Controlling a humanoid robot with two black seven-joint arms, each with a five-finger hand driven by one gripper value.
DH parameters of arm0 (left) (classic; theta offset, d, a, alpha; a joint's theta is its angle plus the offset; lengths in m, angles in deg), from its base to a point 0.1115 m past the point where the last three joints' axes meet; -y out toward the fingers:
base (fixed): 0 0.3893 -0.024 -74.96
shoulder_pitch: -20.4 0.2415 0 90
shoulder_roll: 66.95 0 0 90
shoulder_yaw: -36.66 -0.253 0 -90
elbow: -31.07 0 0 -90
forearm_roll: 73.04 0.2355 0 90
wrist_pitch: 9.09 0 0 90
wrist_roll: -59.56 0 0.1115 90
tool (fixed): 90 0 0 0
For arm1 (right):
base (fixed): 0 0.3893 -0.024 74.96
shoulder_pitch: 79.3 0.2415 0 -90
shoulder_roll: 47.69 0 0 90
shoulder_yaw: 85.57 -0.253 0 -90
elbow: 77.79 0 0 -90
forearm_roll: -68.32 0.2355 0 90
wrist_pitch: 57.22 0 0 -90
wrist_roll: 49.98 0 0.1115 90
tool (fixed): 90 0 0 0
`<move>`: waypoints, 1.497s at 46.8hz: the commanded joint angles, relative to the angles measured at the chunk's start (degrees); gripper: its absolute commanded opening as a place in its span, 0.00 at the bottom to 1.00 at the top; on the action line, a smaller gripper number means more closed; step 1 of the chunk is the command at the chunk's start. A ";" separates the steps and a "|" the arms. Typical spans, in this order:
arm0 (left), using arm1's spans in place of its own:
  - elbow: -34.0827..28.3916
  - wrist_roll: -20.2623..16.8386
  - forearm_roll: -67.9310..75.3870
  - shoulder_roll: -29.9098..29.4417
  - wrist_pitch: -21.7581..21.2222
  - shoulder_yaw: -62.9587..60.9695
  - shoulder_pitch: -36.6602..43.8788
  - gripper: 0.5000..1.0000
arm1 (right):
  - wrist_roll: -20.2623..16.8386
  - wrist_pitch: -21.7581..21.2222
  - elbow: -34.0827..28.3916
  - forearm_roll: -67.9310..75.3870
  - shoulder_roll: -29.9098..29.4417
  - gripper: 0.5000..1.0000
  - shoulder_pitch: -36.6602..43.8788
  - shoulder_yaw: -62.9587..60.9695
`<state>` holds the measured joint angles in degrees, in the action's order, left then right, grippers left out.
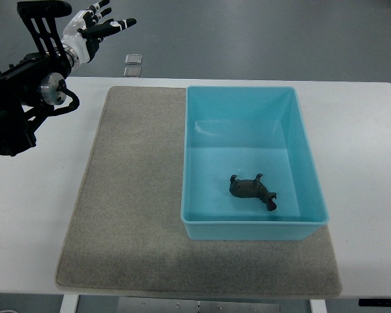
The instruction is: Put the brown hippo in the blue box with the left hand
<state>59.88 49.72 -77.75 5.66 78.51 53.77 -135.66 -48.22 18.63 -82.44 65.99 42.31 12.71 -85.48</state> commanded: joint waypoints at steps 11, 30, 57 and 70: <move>-1.83 1.49 -12.16 1.14 -0.50 1.61 1.01 0.99 | 0.00 0.00 0.00 0.05 0.00 0.87 0.01 0.00; -6.13 2.11 -13.39 4.21 10.83 15.05 6.28 0.99 | 0.00 0.00 0.00 -0.04 0.00 0.87 0.01 0.00; -5.52 1.84 -13.13 5.01 19.10 22.44 11.56 0.99 | 0.00 0.00 0.00 -0.04 0.00 0.87 0.01 0.00; 1.86 1.58 -13.13 4.39 16.81 22.53 13.76 0.99 | 0.00 0.00 0.00 0.05 0.00 0.87 0.01 0.00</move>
<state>61.30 51.31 -90.87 10.09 95.67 76.29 -122.01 -48.22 18.63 -82.44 66.02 42.31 12.72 -85.48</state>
